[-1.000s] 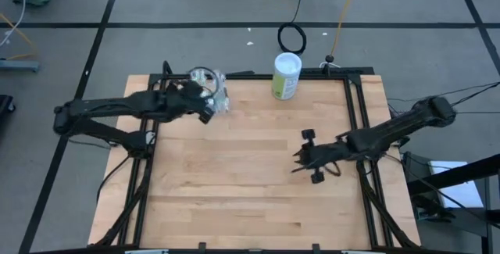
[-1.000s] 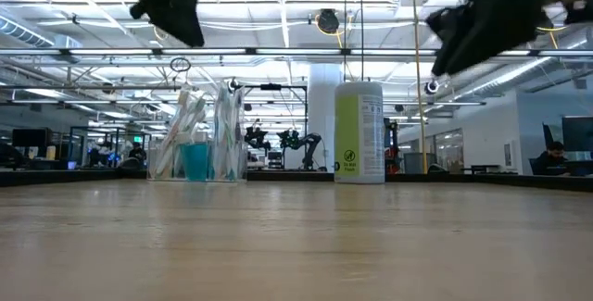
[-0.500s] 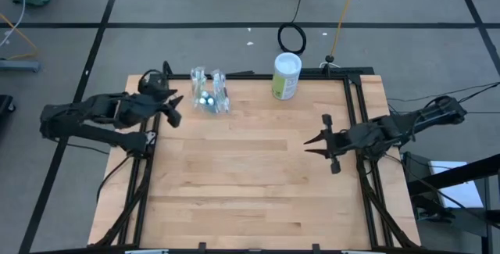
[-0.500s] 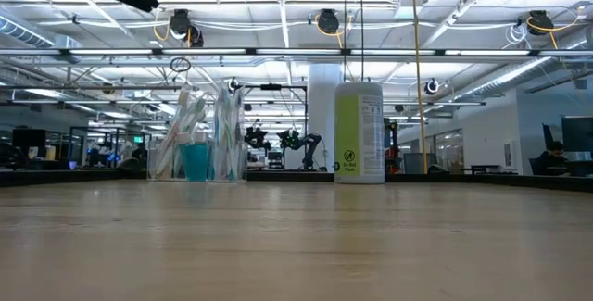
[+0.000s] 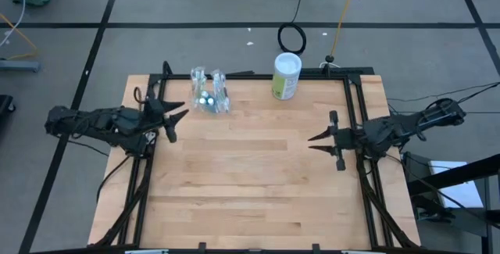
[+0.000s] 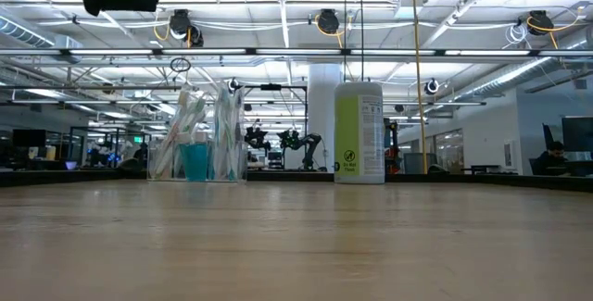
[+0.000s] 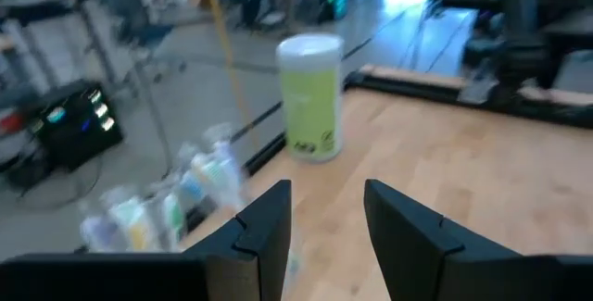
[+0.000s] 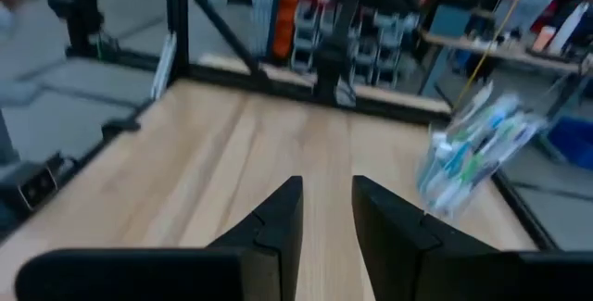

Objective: Pick & Place toothbrushing station
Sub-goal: Return to Home Position

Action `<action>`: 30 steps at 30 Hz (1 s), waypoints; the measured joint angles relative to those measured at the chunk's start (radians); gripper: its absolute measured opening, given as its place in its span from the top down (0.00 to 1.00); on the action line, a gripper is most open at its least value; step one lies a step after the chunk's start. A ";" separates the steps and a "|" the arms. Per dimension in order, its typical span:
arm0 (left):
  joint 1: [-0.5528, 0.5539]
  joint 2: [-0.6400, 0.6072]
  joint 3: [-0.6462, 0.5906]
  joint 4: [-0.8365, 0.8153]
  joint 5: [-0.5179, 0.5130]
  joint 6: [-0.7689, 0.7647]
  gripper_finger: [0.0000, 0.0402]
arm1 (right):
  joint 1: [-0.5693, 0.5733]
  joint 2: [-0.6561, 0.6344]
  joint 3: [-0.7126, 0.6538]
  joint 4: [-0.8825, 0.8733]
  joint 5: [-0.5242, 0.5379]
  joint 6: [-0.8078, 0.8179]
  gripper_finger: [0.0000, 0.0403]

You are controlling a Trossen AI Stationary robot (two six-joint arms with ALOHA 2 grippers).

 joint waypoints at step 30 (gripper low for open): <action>-0.129 -0.390 -0.310 0.337 0.267 0.291 0.64 | 0.000 -0.625 -0.311 0.076 -0.134 0.060 0.79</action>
